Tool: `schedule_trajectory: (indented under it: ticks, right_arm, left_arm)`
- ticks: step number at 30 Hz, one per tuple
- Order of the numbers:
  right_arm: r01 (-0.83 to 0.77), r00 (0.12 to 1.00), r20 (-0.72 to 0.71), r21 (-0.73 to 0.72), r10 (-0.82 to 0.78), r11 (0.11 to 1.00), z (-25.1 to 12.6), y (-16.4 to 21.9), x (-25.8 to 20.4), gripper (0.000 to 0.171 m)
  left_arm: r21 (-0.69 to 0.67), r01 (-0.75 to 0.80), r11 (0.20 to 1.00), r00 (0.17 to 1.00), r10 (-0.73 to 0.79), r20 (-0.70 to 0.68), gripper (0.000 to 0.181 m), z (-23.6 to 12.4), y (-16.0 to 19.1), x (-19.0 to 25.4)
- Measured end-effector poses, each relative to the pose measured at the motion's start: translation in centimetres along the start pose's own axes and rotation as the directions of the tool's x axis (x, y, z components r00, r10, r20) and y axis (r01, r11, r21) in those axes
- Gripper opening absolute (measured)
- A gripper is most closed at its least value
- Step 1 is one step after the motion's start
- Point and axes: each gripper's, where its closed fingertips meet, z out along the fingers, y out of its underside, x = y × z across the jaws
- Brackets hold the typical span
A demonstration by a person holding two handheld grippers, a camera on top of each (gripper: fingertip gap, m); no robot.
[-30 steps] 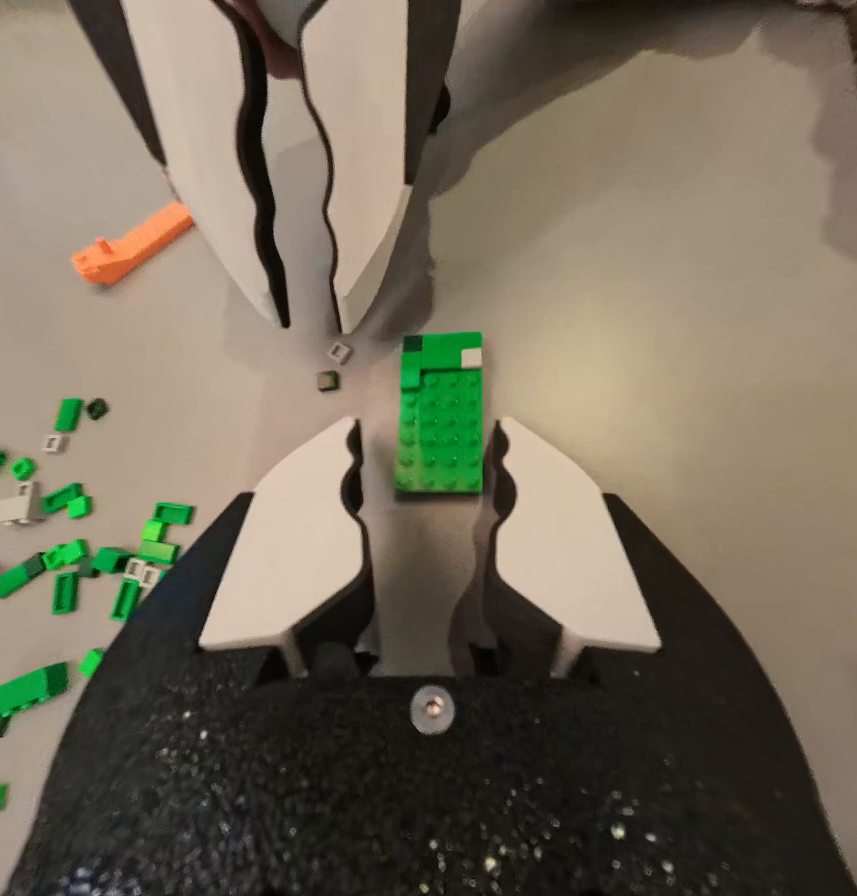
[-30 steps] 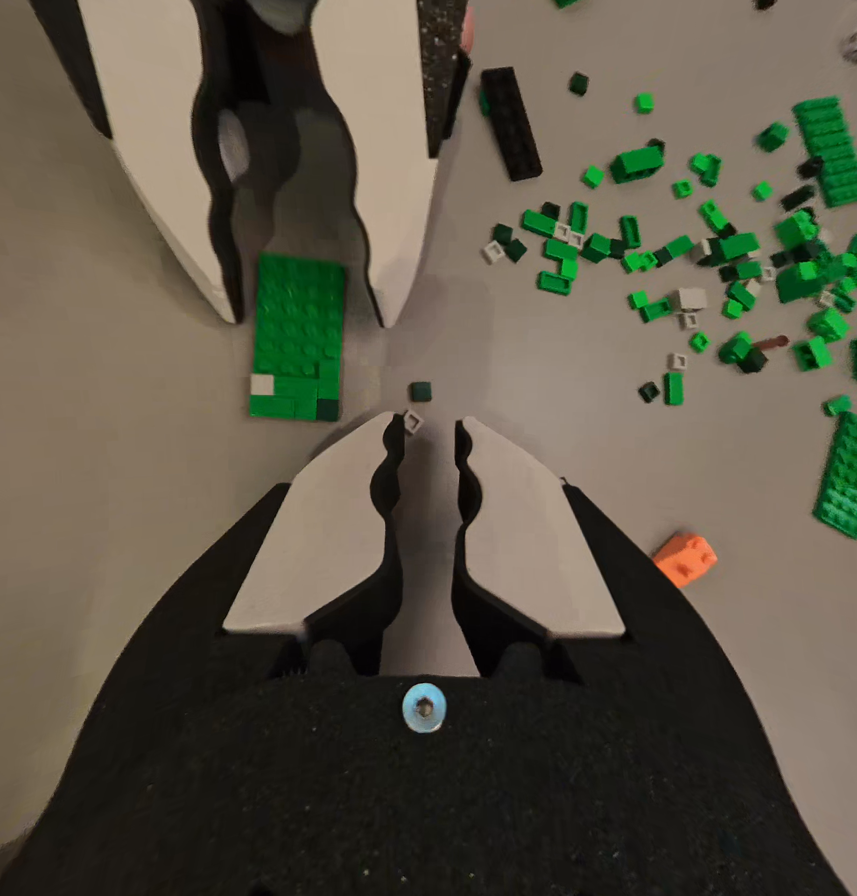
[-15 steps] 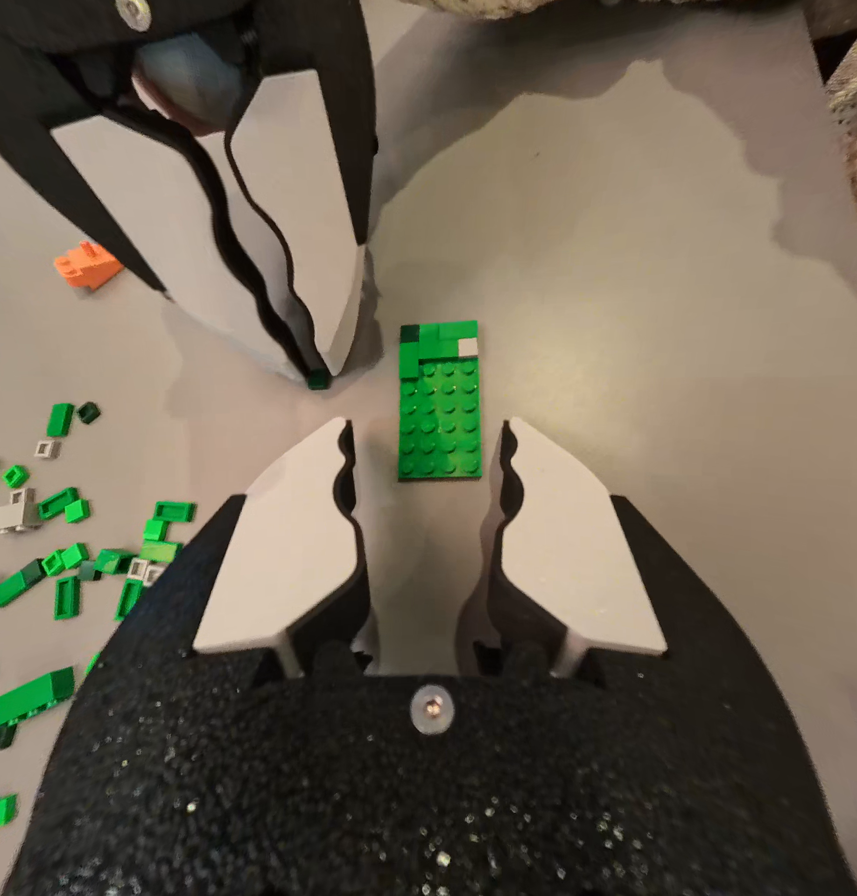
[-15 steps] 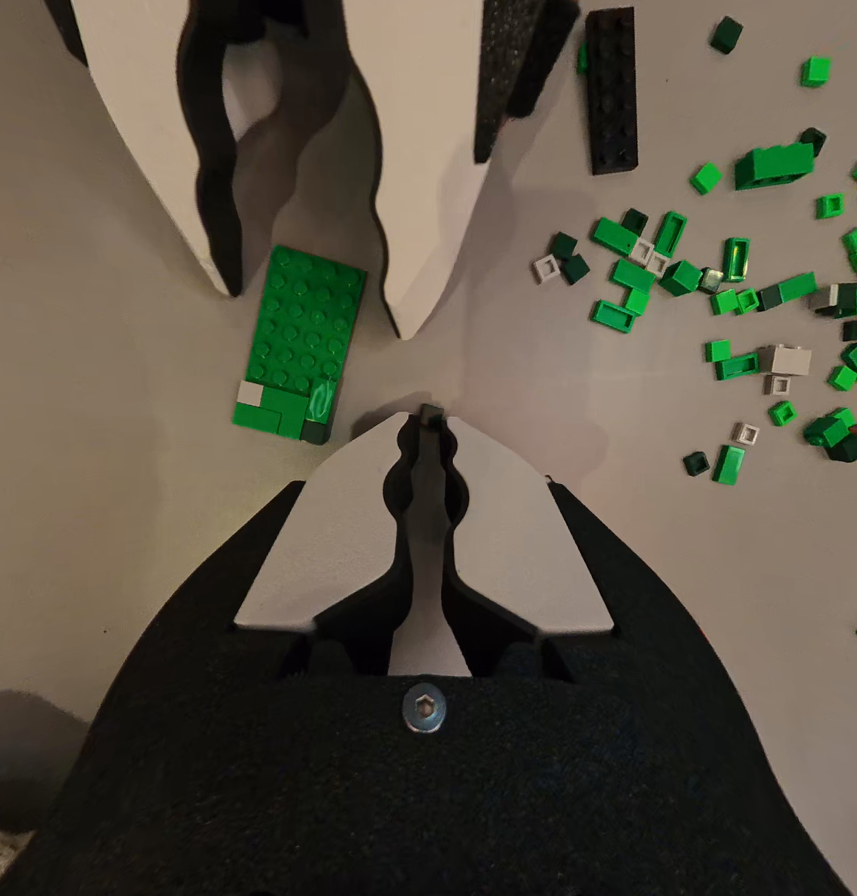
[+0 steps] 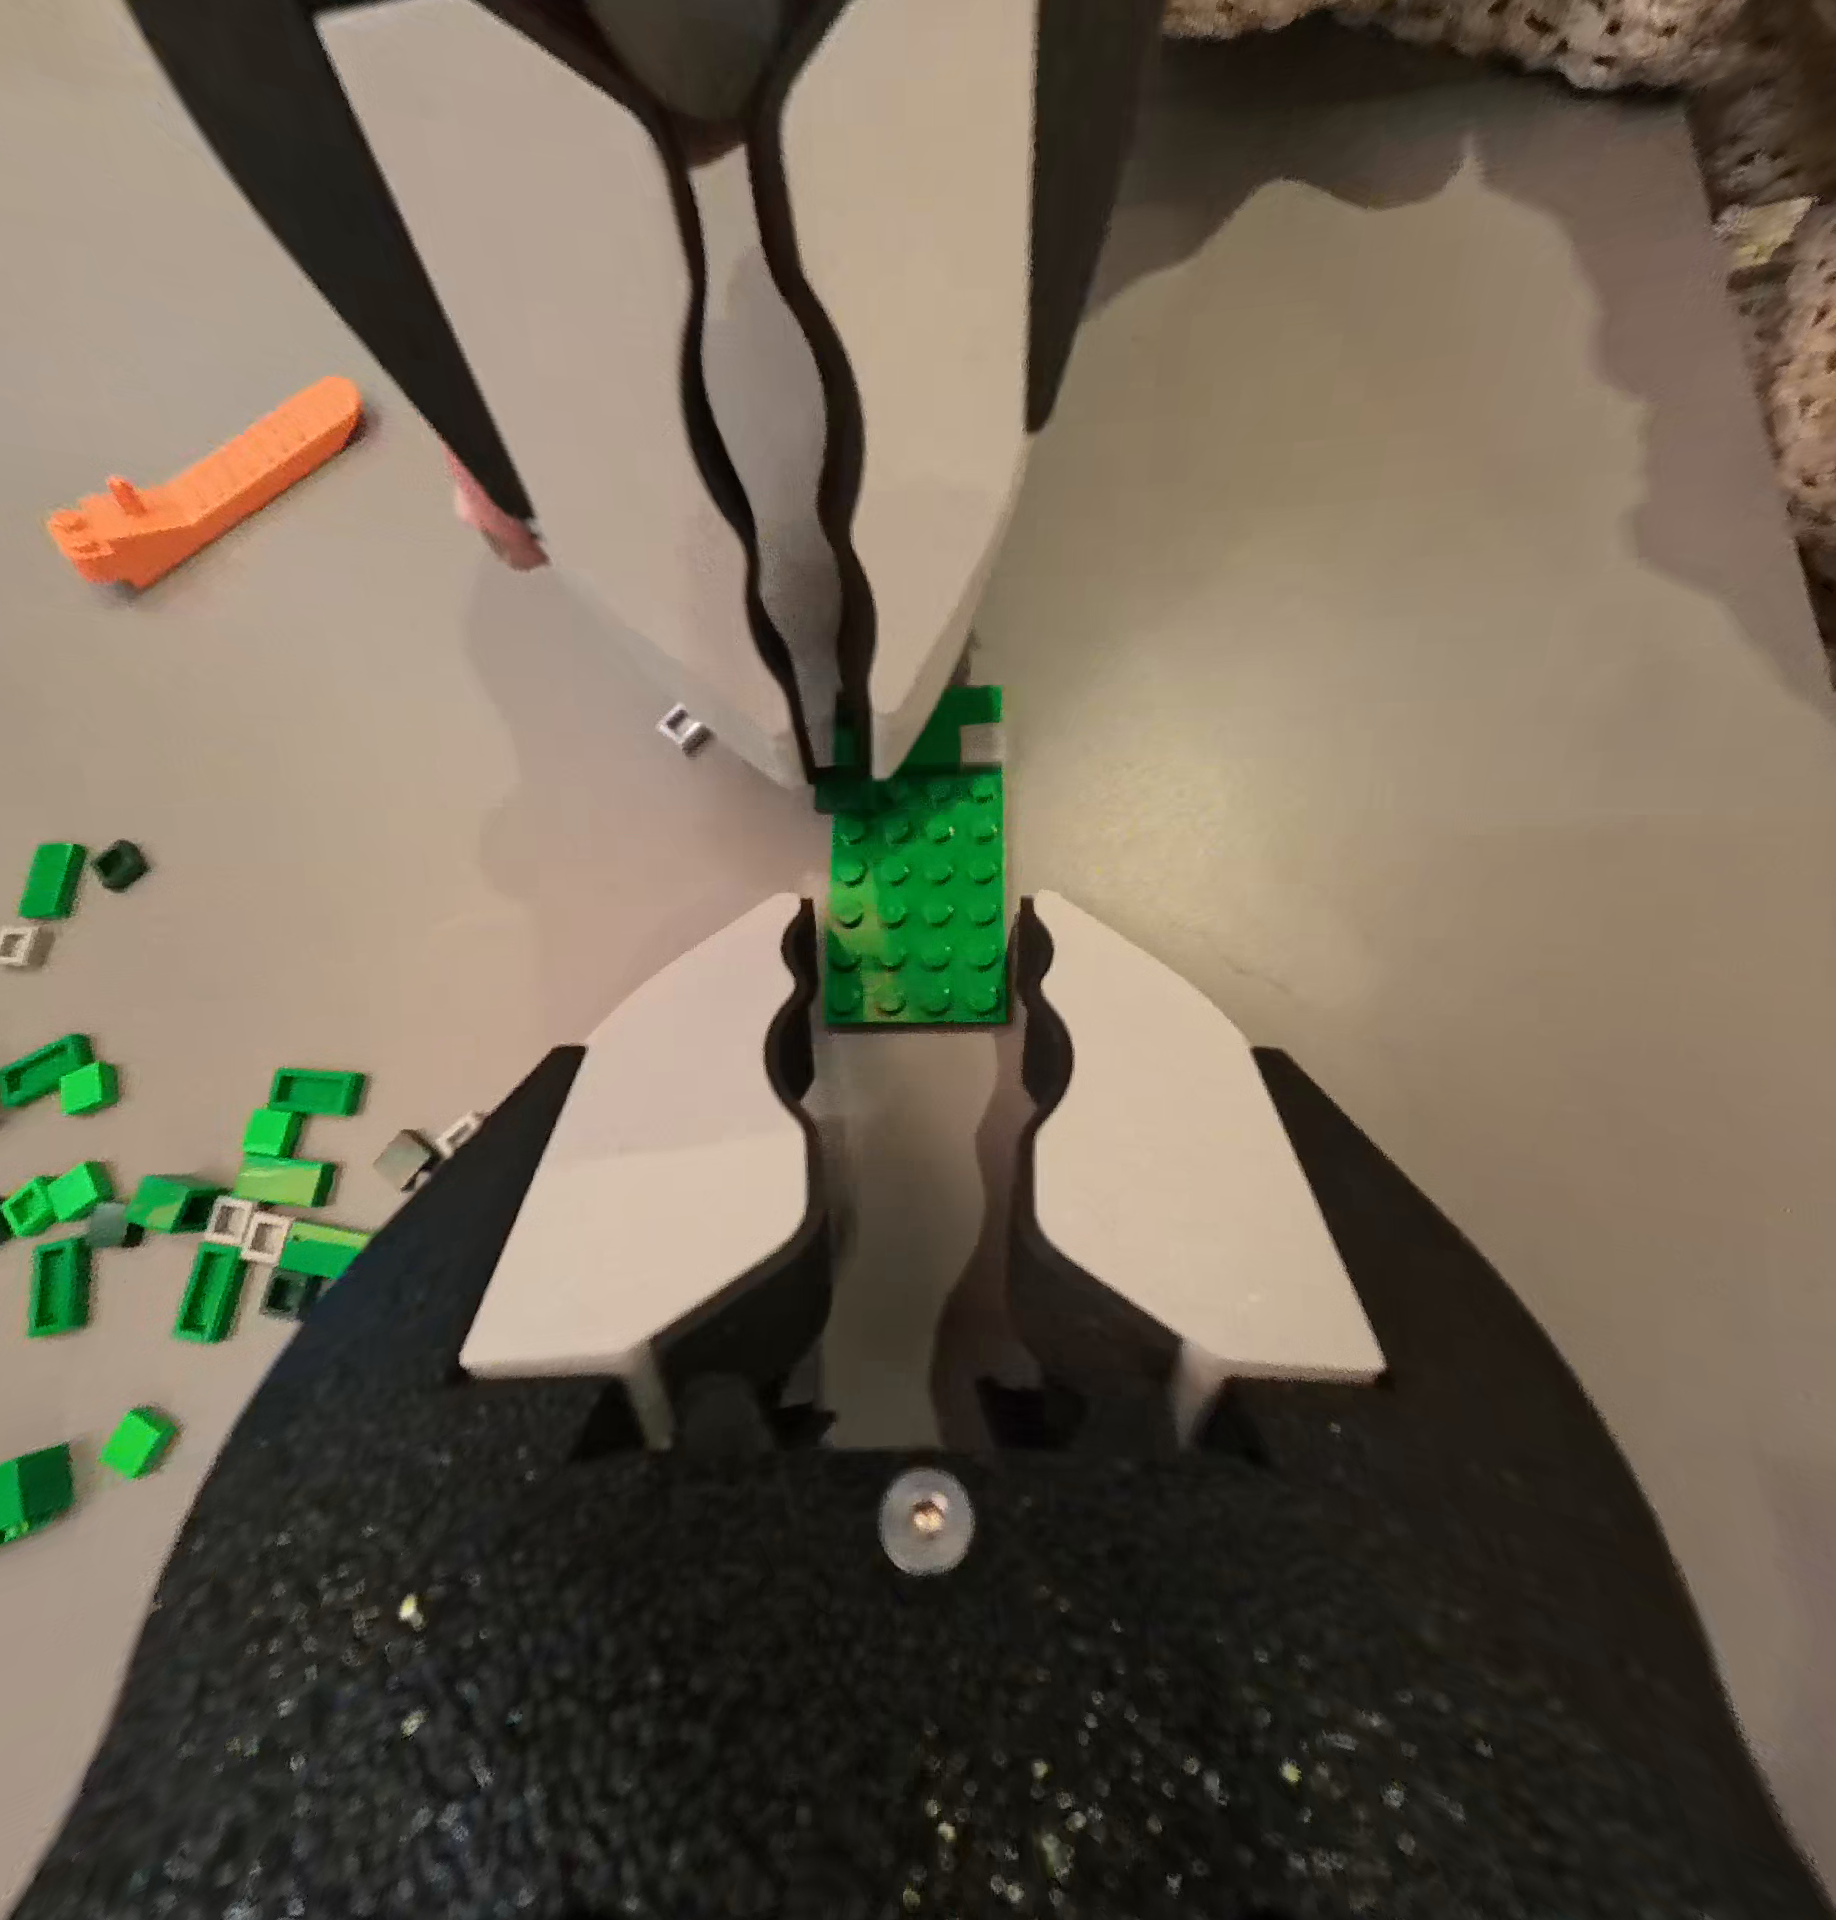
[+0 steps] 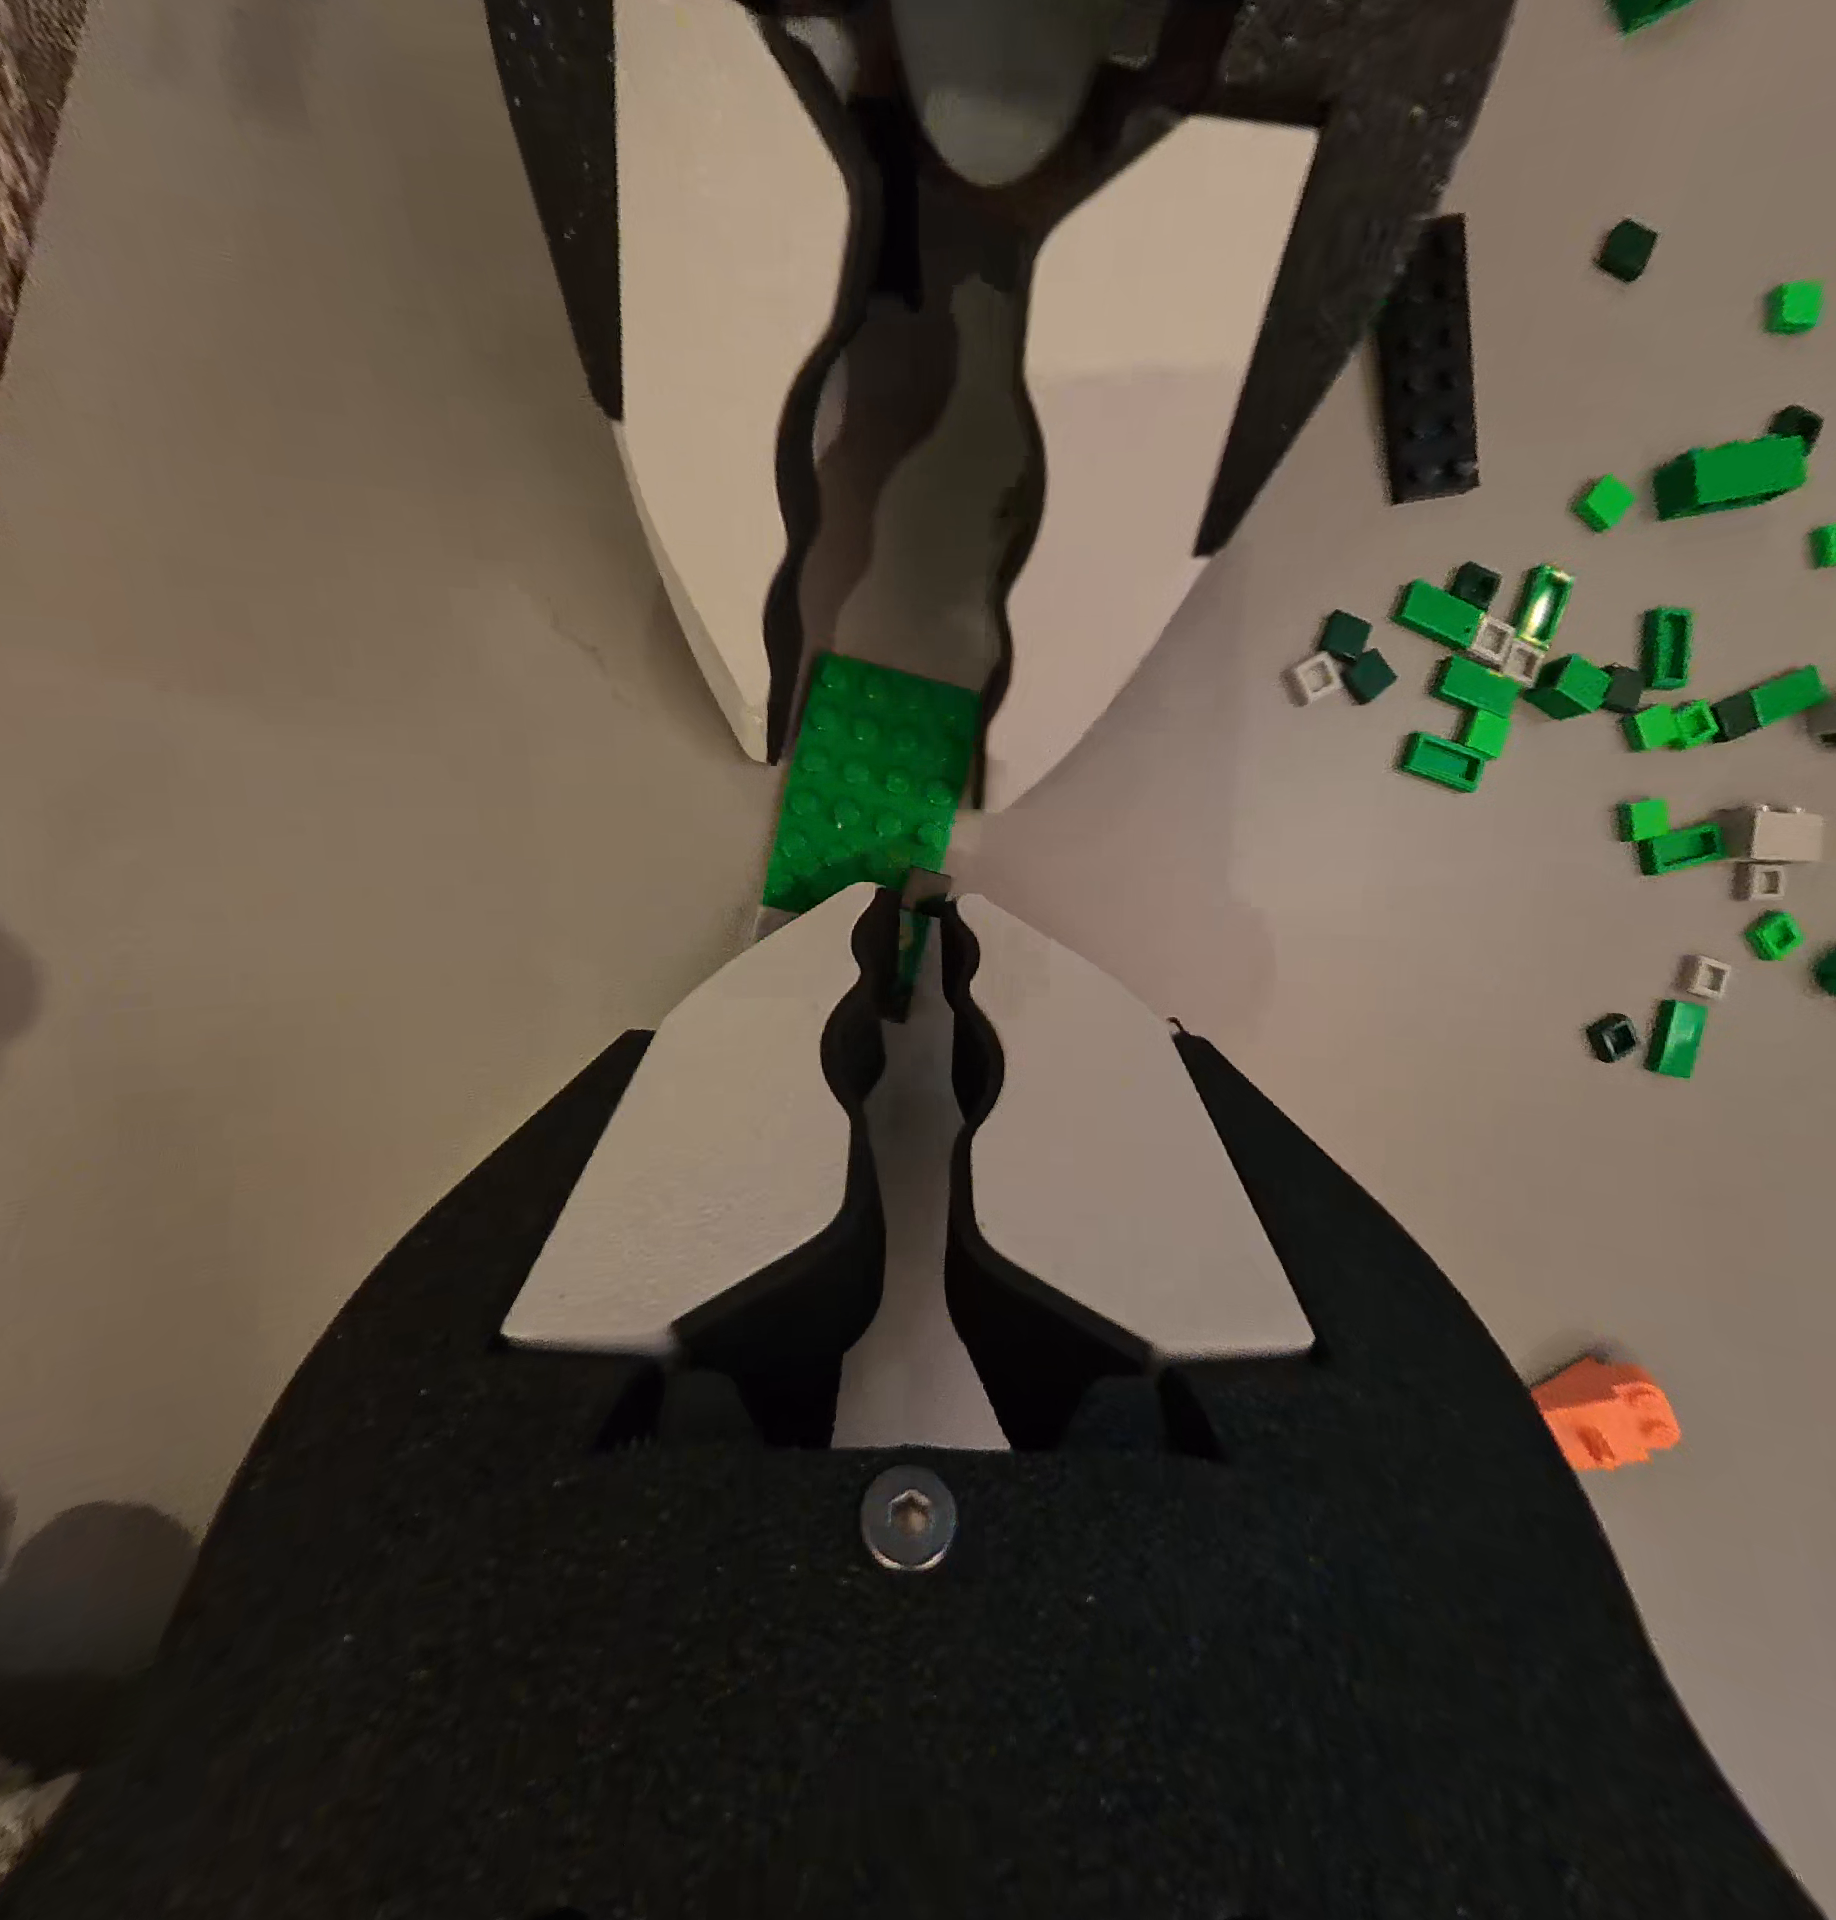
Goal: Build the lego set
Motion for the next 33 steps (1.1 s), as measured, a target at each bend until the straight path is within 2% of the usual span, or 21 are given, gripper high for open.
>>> schedule_trajectory:
  ticks: [4, 8, 15, 21, 31, 33]
  right_arm:
    - [-0.009, 1.000, 0.000, -0.025, 0.009, 1.000, 0.2, -0.3, -0.1, 0.007]
    - [-0.002, 1.000, 0.000, -0.052, 0.002, 0.999, 0.4, -0.2, -0.2, 0.007]
    - [0.016, 1.000, -0.003, -0.092, -0.017, 0.996, 0.7, 0.1, -0.1, 0.007]
    - [0.013, 1.000, 0.002, -0.092, -0.012, 0.996, 0.7, 0.2, -0.3, 0.007]
    - [-0.006, 0.998, -0.061, 0.001, 0.006, 1.000, -0.2, 0.8, -1.5, 0.044]
    - [-0.015, 0.996, -0.082, 0.033, 0.018, 0.999, 0.1, 1.1, -1.6, 0.045]
  left_arm:
    - [-0.009, -0.026, 1.000, 0.998, 0.026, 0.065, 0.052, -0.1, -0.1, -0.8]
    - [-0.017, -0.021, 1.000, 0.999, 0.021, 0.035, 0.040, -0.1, 0.0, -0.2]
    - [-0.018, 0.077, 0.997, 0.997, -0.077, 0.001, 0.040, 0.0, 0.2, -0.2]
    - [-0.009, 0.098, 0.995, 0.995, -0.098, -0.016, 0.038, 0.1, 0.2, -0.1]
    - [-0.003, 0.088, 0.996, 0.996, -0.088, -0.026, 0.032, 0.2, 0.1, 0.1]
    - [0.001, 0.092, 0.996, 0.995, -0.092, -0.026, 0.031, 0.2, 0.1, 0.1]
